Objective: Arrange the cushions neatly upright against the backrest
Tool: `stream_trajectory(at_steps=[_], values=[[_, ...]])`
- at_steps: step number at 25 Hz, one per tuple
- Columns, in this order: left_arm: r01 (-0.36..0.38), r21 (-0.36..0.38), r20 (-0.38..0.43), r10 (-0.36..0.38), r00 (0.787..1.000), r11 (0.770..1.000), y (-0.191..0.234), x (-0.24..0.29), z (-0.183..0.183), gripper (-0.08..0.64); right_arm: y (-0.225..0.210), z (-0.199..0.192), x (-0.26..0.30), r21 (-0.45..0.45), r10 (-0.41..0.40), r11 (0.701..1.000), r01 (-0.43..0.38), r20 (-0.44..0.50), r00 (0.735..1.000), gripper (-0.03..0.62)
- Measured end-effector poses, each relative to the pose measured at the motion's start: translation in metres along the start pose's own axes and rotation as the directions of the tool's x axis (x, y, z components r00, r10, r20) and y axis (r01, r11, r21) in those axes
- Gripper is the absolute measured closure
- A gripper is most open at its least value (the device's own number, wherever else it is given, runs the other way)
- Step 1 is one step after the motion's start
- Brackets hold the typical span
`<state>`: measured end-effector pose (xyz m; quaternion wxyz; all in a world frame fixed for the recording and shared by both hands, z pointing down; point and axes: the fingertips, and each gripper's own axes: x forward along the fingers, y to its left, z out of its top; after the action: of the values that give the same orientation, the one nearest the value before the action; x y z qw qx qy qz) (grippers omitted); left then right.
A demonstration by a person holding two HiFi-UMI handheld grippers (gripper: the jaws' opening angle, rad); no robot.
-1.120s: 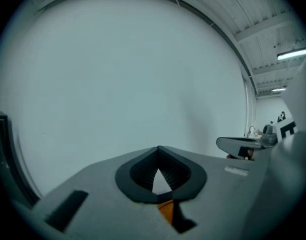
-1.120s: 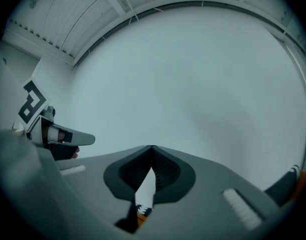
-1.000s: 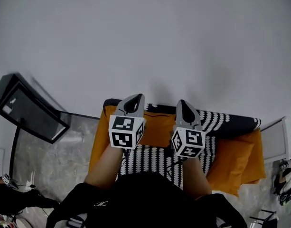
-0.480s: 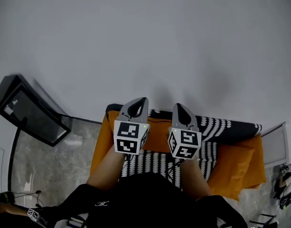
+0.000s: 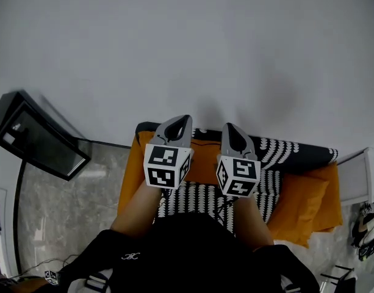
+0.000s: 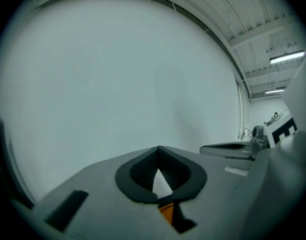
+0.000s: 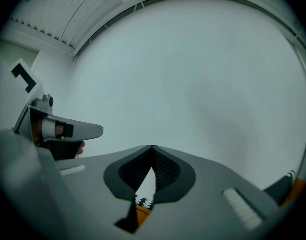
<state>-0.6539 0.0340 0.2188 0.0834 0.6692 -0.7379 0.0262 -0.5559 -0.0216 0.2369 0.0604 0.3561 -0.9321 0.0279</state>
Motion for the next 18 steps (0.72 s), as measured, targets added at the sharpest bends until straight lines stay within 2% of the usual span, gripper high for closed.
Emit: stream_trajectory(at_steps=[11,18], values=[[0.034,0.008,-0.026,-0.033,0.999,0.999,-0.008,-0.004,-0.011,0.551,-0.005,-0.008,-0.007,0.017,-0.026,1.0,0.026,-0.021,0.999,0.584],[0.117,-0.033,-0.076,-0.119,0.99,0.993,-0.004,-0.008,-0.036,0.55,0.0,-0.023,-0.017,0.001,-0.116,0.993,0.116,-0.063,0.991,0.584]])
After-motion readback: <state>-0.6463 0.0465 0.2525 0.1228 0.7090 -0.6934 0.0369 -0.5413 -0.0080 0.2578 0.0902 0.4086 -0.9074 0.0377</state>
